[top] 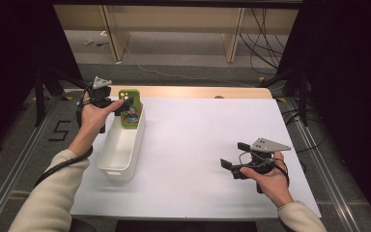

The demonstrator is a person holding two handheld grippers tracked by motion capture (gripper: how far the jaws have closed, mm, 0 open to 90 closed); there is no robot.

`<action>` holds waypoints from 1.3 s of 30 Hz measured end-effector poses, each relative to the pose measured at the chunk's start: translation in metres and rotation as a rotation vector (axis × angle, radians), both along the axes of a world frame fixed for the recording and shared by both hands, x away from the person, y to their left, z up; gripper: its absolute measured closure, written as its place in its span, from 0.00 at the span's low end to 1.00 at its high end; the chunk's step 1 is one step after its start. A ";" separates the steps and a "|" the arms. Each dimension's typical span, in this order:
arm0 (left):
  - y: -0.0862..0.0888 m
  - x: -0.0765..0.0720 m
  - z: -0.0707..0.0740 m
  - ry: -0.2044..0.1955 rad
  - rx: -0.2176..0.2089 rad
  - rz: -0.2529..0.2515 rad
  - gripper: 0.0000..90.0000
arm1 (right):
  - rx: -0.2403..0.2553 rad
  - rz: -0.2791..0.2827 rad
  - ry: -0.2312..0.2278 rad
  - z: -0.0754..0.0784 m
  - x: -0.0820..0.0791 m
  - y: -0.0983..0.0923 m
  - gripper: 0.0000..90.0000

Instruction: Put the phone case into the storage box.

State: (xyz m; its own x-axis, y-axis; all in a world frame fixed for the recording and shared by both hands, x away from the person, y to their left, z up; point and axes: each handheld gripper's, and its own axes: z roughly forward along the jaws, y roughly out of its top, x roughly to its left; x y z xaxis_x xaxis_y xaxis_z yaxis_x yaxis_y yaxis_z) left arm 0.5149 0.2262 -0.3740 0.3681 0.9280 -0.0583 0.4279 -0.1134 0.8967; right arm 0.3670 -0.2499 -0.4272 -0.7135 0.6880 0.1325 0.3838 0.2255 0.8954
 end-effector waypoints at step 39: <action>-0.017 -0.080 -0.011 -0.072 -0.032 -0.134 0.00 | 0.000 0.000 -0.003 0.001 -0.001 0.001 0.06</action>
State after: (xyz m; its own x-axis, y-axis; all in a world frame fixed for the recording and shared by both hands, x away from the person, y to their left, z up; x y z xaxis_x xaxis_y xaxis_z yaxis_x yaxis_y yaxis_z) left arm 0.4346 0.2089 -0.3849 0.4924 0.8686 -0.0564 0.3456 -0.1357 0.9285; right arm 0.3661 -0.2493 -0.4257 -0.7137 0.6882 0.1305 0.3815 0.2256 0.8964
